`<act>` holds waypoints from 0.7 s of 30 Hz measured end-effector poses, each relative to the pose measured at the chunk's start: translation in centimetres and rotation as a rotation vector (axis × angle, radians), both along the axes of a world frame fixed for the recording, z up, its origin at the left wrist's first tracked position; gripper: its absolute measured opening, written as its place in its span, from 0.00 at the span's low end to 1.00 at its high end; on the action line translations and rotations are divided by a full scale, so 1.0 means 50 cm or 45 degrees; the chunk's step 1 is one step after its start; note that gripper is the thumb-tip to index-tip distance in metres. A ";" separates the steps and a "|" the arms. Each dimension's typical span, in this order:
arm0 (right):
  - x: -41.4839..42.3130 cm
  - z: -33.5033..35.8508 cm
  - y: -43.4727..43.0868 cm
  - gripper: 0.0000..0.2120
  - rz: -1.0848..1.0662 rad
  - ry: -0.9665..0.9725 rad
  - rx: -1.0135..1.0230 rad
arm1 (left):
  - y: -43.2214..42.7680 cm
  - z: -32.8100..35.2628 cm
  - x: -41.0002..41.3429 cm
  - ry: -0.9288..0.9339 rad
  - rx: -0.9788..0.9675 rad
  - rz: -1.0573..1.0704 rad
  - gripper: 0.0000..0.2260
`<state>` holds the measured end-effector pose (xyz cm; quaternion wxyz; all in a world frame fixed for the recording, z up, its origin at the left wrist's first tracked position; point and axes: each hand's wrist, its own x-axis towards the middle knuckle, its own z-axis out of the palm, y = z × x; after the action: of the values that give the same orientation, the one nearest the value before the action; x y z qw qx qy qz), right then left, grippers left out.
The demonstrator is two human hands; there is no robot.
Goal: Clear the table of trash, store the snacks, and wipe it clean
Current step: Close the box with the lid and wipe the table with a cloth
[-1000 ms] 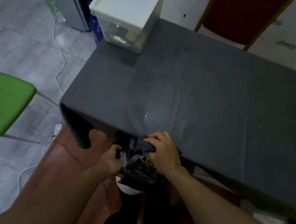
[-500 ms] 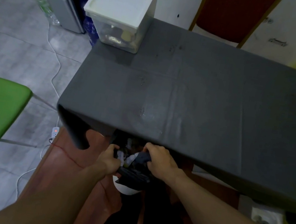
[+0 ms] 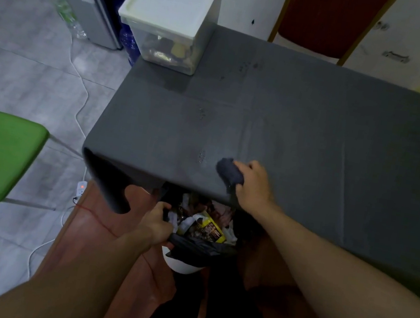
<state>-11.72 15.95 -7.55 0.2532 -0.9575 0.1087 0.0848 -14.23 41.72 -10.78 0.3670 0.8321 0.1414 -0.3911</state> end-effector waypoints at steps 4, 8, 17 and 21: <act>-0.034 0.006 0.022 0.20 0.214 0.096 0.093 | -0.005 0.001 -0.002 0.007 0.000 0.009 0.24; -0.081 0.019 0.048 0.12 0.421 0.142 0.142 | -0.011 -0.002 0.001 -0.005 -0.004 -0.020 0.22; -0.115 -0.013 0.066 0.06 0.381 0.274 0.180 | -0.011 0.002 0.005 0.014 0.003 -0.040 0.23; -0.116 -0.003 0.059 0.05 0.369 0.218 0.149 | -0.013 0.003 0.007 0.016 0.001 -0.020 0.22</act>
<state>-17.51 18.90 -7.68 0.2836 -0.9360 -0.0143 0.2079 -13.86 41.07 -10.65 0.3627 0.8309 0.1374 -0.3989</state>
